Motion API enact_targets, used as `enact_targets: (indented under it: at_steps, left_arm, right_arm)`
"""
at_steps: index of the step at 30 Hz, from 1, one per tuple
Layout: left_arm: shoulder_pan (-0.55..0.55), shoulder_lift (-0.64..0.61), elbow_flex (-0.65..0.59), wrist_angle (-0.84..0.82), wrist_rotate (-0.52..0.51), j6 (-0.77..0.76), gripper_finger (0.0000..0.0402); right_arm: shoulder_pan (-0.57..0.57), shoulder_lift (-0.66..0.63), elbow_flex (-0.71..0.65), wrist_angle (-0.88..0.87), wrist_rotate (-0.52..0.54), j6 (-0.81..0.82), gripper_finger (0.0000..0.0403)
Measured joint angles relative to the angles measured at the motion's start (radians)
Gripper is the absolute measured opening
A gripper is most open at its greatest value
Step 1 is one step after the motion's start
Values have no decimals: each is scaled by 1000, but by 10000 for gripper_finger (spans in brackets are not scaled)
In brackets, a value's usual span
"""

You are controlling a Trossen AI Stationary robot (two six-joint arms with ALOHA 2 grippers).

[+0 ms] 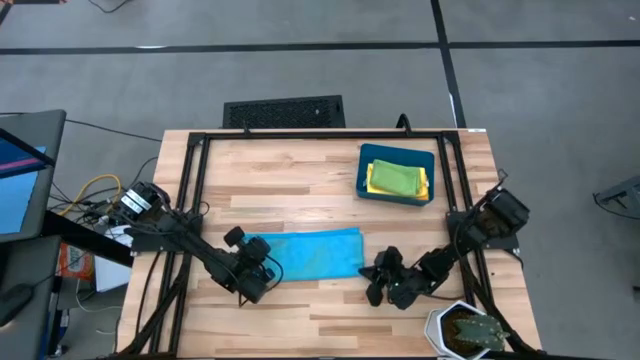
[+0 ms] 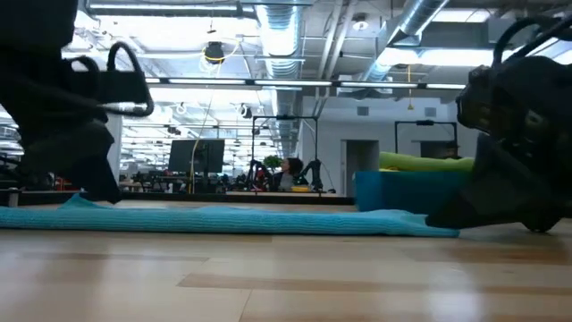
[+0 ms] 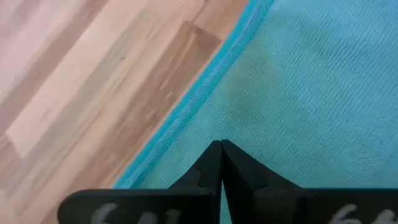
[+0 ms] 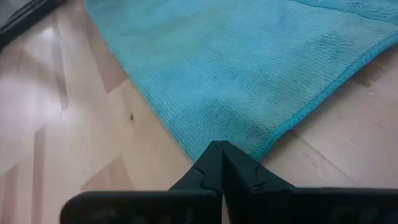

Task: Fold microfiber towels
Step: Fold the blue microfiber cloth

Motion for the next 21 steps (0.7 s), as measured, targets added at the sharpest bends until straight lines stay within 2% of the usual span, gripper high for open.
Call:
enact_targets:
  at_steps: [4,7,9,11,13,15,17,19,21]
  left_arm:
    - [0,-27,59,-93,-26,-46,0]
    - [-2,-69,123,-116,-126,-88,0]
    - [-7,-92,154,-57,-222,-130,0]
    - [-8,-97,159,138,-314,-119,0]
    - [1,-83,136,399,-309,19,0]
    - [26,-30,110,690,-225,202,0]
    - [51,26,102,871,-154,352,0]
    - [80,72,115,993,-90,440,0]
    - [111,109,122,1048,-25,464,0]
  right_arm:
    - [11,-10,0,-1,6,4,22]
    - [10,-65,-3,-6,-12,-41,17]
    - [3,-123,-2,-10,-12,-72,18]
    - [-9,-170,0,-11,-12,-65,23]
    - [-22,-218,-2,-35,-28,-31,36]
    - [-37,-264,0,-68,-90,7,53]
    - [-59,-297,13,-163,-175,45,71]
    - [-81,-306,53,-321,-262,100,89]
    - [-109,-299,107,-494,-344,153,107]
